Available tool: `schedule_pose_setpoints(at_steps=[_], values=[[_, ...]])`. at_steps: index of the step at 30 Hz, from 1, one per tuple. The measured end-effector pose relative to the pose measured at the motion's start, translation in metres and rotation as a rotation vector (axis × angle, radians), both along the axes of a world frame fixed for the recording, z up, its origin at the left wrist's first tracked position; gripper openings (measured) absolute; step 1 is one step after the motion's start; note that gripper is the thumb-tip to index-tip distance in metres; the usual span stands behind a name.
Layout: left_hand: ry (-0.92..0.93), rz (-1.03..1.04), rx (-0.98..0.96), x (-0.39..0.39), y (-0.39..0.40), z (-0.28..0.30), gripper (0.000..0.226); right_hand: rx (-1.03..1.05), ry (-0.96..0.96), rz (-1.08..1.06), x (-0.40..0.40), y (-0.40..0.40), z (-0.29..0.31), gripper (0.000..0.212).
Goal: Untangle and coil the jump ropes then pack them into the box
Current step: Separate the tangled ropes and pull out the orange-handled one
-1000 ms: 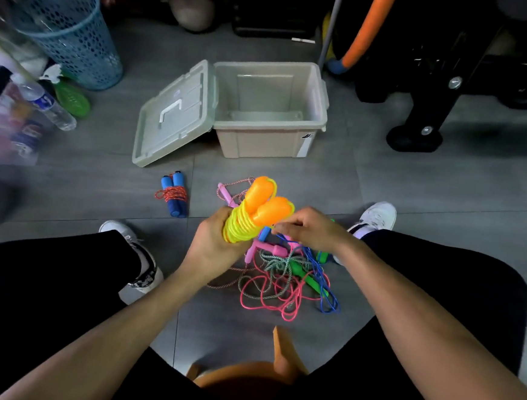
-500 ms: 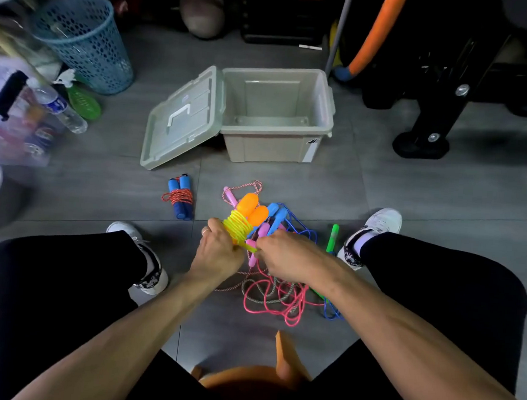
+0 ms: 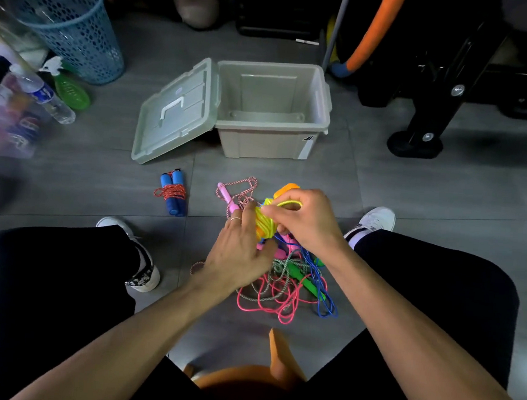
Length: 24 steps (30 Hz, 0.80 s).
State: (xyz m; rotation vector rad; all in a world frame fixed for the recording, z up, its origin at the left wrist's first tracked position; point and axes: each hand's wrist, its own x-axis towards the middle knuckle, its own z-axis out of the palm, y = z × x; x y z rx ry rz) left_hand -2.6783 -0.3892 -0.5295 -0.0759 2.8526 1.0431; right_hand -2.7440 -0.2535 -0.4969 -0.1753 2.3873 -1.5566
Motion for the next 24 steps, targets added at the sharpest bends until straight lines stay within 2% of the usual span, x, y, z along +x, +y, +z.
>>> schedule_pose_setpoints(at_steps=[3, 5, 9, 11, 15, 19, 22, 24], values=[[-0.025, 0.031, 0.221, -0.008, -0.009, 0.015, 0.029, -0.048, 0.038, 0.003, -0.006, 0.004, 0.007, 0.01], [-0.083, 0.1, 0.331, -0.012, -0.022, 0.02, 0.035, 0.013, 0.079, 0.044, -0.008, 0.004, 0.012, 0.009], [-0.268, 0.263, 0.597, -0.015, -0.036, 0.029, 0.052, -0.006, 0.009, 0.17, -0.001, 0.002, 0.018, 0.003], [-0.353, 0.282, 0.617, -0.016, -0.037, 0.031, 0.052, 0.008, 0.012, 0.198, 0.0, 0.003, 0.021, 0.002], [-0.287, 0.258, 0.295, -0.014, -0.033, 0.024, 0.059, 0.293, 0.072, 0.293, 0.003, 0.001, 0.022, 0.011], [-0.21, 0.239, 0.009, -0.012, -0.029, 0.02, 0.052, 0.549, 0.032, 0.351, 0.009, -0.006, 0.018, 0.036], [-0.215, 0.153, -0.256, -0.011, -0.026, 0.014, 0.059, 0.643, -0.032, 0.38, 0.014, -0.007, 0.014, 0.048], [-0.222, 0.162, -0.301, -0.013, -0.026, 0.01, 0.054, 0.639, -0.051, 0.384, 0.017, -0.01, 0.011, 0.048]])
